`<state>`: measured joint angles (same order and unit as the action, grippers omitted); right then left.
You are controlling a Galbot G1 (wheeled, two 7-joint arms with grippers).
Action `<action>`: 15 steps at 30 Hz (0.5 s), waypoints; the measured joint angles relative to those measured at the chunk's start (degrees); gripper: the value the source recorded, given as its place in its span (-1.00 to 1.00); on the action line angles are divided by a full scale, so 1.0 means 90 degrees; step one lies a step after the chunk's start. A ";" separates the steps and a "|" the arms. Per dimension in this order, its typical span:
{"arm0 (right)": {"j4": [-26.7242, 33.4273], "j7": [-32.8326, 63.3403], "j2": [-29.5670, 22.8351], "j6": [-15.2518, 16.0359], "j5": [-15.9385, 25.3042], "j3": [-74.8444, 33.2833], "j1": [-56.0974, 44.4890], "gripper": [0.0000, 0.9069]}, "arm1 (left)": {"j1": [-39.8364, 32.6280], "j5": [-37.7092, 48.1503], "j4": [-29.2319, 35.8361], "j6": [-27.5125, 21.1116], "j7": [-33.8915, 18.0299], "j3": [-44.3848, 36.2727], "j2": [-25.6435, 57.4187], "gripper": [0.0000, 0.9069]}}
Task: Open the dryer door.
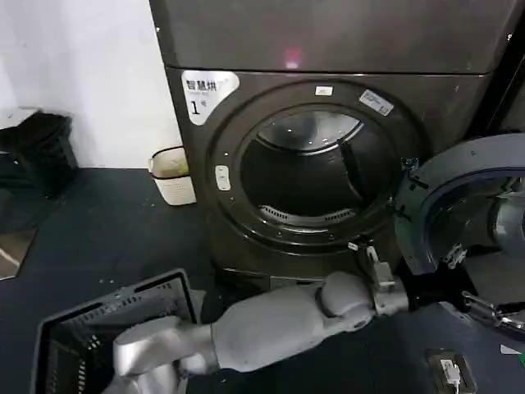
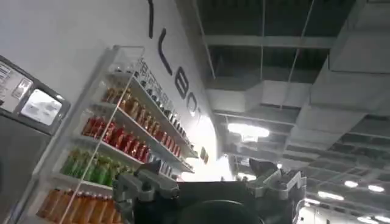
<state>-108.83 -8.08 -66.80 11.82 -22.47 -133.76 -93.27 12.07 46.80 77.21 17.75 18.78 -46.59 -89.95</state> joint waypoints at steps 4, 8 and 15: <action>-0.0046 0.0005 0.0004 0.0008 0.0004 0.0054 0.0024 1.00 | -0.0012 0.0008 0.0058 0.0007 0.0003 0.0042 0.0373 1.00; -0.0089 -0.0013 0.0011 0.0055 0.0022 0.0040 0.0017 1.00 | -0.0005 0.0017 0.0126 0.0019 0.0016 0.0048 0.0648 1.00; -0.0118 0.0027 0.0069 0.0049 0.0032 -0.0023 0.0015 1.00 | -0.0111 0.0153 0.0401 0.0020 -0.0004 0.0048 0.1146 1.00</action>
<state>-109.90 -7.84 -66.18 12.26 -22.18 -133.97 -93.14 11.07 48.17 80.82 17.93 18.74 -46.16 -79.64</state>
